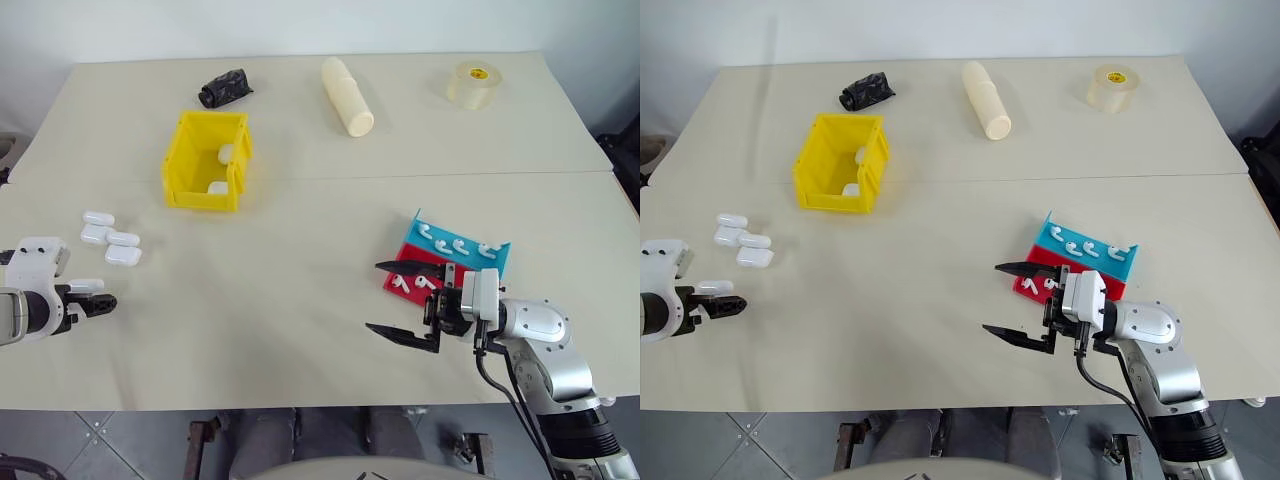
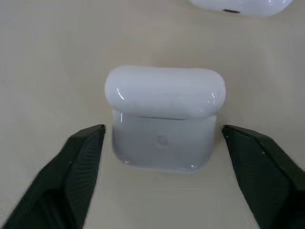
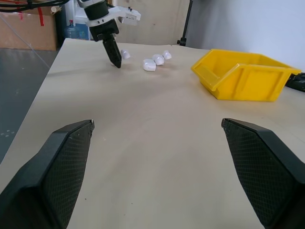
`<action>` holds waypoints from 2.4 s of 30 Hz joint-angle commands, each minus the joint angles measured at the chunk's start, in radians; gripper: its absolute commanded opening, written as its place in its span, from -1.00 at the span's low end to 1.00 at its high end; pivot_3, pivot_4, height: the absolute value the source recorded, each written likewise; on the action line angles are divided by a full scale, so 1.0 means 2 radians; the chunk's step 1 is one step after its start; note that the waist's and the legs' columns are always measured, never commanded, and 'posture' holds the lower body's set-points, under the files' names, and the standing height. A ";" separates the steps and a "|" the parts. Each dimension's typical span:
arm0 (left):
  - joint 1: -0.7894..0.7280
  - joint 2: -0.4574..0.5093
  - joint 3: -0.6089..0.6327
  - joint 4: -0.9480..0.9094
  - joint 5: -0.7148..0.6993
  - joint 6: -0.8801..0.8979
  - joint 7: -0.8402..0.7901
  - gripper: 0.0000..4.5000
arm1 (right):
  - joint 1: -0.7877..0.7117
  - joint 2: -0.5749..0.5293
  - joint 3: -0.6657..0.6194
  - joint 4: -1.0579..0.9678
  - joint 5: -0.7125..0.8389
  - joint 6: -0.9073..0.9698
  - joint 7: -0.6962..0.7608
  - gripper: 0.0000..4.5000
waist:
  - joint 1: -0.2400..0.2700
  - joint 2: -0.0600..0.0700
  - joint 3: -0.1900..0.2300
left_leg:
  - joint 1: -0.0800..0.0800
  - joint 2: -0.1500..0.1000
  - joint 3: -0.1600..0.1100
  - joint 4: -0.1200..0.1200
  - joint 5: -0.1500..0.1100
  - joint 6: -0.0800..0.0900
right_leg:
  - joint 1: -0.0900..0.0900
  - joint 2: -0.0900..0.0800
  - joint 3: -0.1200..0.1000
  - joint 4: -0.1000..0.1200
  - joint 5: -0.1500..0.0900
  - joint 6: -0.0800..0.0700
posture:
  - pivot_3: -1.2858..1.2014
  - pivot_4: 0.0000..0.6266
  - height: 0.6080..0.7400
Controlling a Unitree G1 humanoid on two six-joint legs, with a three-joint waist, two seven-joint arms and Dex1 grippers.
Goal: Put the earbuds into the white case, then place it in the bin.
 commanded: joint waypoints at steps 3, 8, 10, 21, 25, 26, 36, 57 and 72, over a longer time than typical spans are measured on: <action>0.030 -0.010 0.020 -0.015 0.019 0.031 -0.003 0.23 | -0.003 0.003 -0.003 -0.007 0.001 -0.007 -0.003 1.00 | -0.002 0.000 0.000 | 0.000 0.000 0.001 0.000 0.000 0.000 | 0.000 0.000 0.000 0.000 0.000 0.000 | 0.03 -0.52 1.00; 0.070 -0.035 0.070 -0.074 -0.009 0.003 -0.046 0.23 | -0.004 0.005 -0.004 0.001 0.000 -0.012 -0.002 1.00 | -0.005 0.000 0.000 | 0.000 0.000 0.001 -0.001 0.000 0.000 | 0.000 0.000 0.001 0.000 0.000 0.000 | 0.03 -0.52 1.00; 0.090 -0.061 0.104 -0.118 -0.039 -0.027 -0.086 0.23 | -0.005 0.004 -0.008 0.006 -0.001 -0.012 -0.002 1.00 | -0.003 0.000 0.000 | 0.000 0.000 0.001 -0.001 0.000 0.000 | 0.000 0.000 0.001 0.000 0.000 0.000 | 0.03 -0.52 1.00; 0.105 -0.174 0.016 -0.184 -0.063 -0.429 -0.310 0.23 | 0.035 -0.038 -0.071 -0.004 0.002 -0.007 -0.018 1.00 | 0.015 0.001 0.000 | 0.000 0.000 0.001 0.002 0.000 0.000 | 0.002 0.000 -0.001 -0.002 0.001 0.000 | 0.03 -0.52 1.00; 0.044 -0.215 -0.095 -0.128 -0.020 -0.557 -0.386 0.23 | 0.071 -0.056 -0.111 -0.033 0.004 0.000 -0.040 1.00 | 0.015 0.000 -0.001 | 0.000 0.000 0.001 0.002 0.000 0.000 | 0.002 -0.001 -0.001 -0.002 0.001 0.001 | 0.03 -0.52 1.00; 0.029 -0.229 -0.113 -0.112 -0.017 -0.582 -0.398 0.23 | 0.083 -0.059 -0.121 -0.042 0.005 0.002 -0.045 1.00 | 0.015 0.001 -0.001 | 0.000 0.000 0.001 0.002 0.000 0.001 | 0.002 -0.001 -0.001 -0.002 0.001 0.001 | 0.03 -0.52 1.00; -0.091 -0.351 -0.226 0.055 0.021 -0.777 -0.485 0.23 | 0.255 -0.049 -0.257 -0.141 0.006 0.012 -0.108 1.00 | 0.015 0.000 0.000 | 0.000 -0.001 0.002 0.003 0.000 0.001 | 0.002 0.000 0.000 -0.002 0.002 0.002 | 0.03 -0.52 1.00; -0.072 -0.412 -0.294 0.118 0.051 -0.908 -0.499 0.23 | 0.232 -0.228 -0.297 -0.240 0.130 0.386 -0.248 1.00 | 0.014 -0.001 -0.001 | 0.000 0.000 0.003 0.003 0.000 0.002 | 0.003 0.000 0.001 -0.002 0.002 0.002 | 0.03 -0.52 1.00; -0.047 -0.399 -0.306 0.075 0.057 -0.896 -0.459 0.23 | -0.183 -0.322 0.047 -0.052 0.038 0.553 -0.201 1.00 | 0.015 -0.001 0.000 | -0.002 -0.001 0.003 0.004 0.000 0.004 | 0.002 -0.001 0.000 -0.004 0.003 0.004 | 0.03 -0.52 1.00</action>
